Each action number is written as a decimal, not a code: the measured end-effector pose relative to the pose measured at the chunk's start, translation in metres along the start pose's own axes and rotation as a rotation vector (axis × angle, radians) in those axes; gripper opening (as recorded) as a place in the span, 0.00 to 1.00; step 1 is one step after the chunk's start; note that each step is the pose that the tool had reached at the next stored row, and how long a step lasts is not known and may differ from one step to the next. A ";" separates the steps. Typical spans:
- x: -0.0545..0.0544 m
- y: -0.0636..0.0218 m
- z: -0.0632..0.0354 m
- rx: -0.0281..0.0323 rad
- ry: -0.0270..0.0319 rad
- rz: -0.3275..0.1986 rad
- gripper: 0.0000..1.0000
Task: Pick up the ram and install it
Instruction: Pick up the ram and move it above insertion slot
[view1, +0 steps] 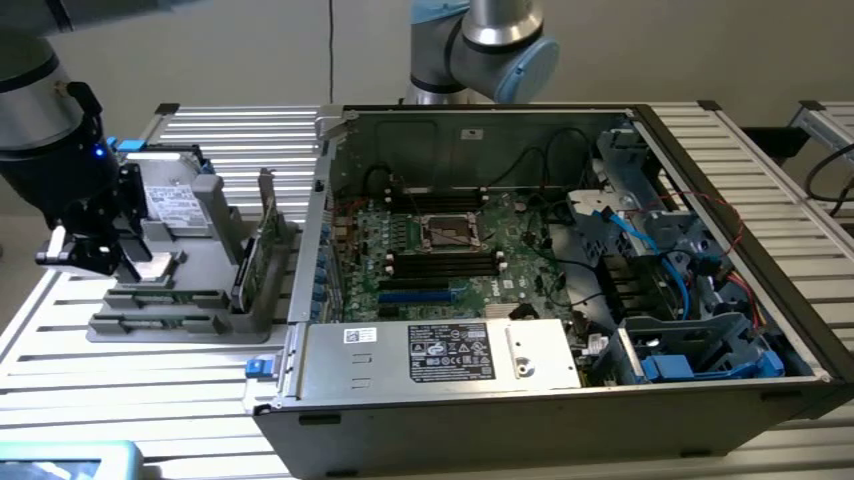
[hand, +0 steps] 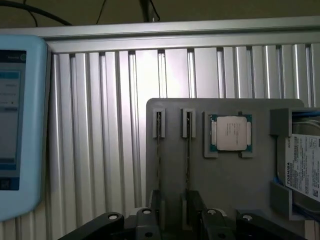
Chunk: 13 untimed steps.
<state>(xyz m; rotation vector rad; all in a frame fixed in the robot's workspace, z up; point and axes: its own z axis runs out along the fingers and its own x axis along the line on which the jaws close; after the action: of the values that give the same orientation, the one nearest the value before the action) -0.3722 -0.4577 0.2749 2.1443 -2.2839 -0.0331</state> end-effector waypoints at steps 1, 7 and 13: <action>0.000 0.0000 0.0018 -0.0003 0.0001 0.000 0.36; 0.000 -0.0012 0.0121 -0.0011 0.0002 0.000 0.36; 0.003 -0.0022 0.0197 -0.0037 0.0005 0.000 0.36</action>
<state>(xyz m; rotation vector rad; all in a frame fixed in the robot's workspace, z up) -0.3706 -0.4605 0.2552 2.1424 -2.2816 -0.0368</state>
